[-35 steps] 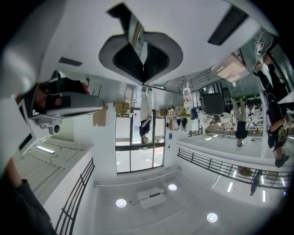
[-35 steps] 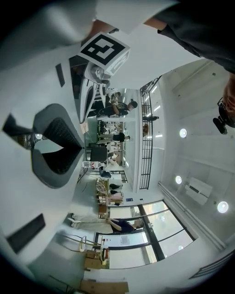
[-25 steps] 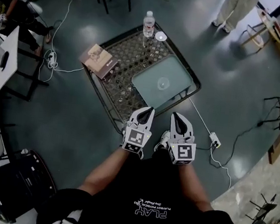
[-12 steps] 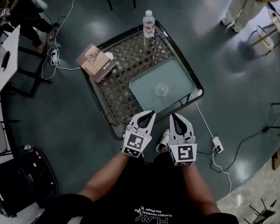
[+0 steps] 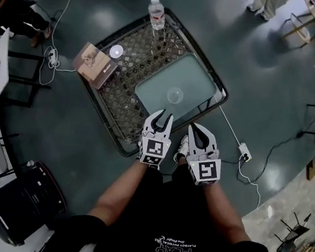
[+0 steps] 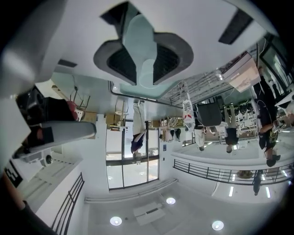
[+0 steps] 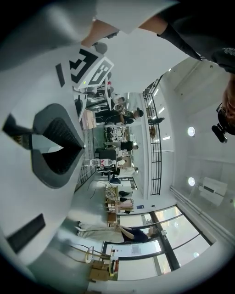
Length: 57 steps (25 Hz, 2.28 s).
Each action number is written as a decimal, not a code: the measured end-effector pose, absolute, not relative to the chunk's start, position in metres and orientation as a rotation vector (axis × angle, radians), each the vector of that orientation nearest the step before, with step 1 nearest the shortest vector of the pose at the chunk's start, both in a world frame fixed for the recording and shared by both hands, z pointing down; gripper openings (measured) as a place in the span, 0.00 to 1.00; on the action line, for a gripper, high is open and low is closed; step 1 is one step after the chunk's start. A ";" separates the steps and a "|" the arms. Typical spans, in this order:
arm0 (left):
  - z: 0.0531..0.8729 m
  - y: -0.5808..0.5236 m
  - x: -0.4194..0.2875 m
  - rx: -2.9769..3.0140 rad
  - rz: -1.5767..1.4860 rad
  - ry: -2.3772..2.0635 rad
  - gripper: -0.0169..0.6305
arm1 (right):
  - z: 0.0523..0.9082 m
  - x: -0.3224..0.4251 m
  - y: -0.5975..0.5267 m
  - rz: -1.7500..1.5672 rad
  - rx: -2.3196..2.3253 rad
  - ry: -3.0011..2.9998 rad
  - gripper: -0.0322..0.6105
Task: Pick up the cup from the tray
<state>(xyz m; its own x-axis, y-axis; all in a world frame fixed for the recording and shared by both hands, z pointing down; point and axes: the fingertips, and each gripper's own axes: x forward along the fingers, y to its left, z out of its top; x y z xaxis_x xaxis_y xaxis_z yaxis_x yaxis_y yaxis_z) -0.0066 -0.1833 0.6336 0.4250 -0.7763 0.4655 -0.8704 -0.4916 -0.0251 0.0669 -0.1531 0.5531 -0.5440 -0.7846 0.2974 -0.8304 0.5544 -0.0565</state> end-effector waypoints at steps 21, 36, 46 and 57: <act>0.723 -0.241 0.011 2.258 0.723 -1.454 0.52 | 0.580 0.094 -0.168 0.359 1.354 -2.540 0.05; 0.737 -0.266 0.021 2.220 0.728 -1.478 0.52 | 0.599 0.105 -0.167 0.423 1.320 -2.505 0.05; 0.740 -0.267 0.026 2.260 0.726 -1.470 0.48 | 0.601 0.107 -0.168 0.420 1.341 -2.514 0.05; 0.701 -0.247 0.033 2.335 0.665 -1.429 0.48 | 0.596 0.107 -0.166 0.358 1.320 -2.513 0.05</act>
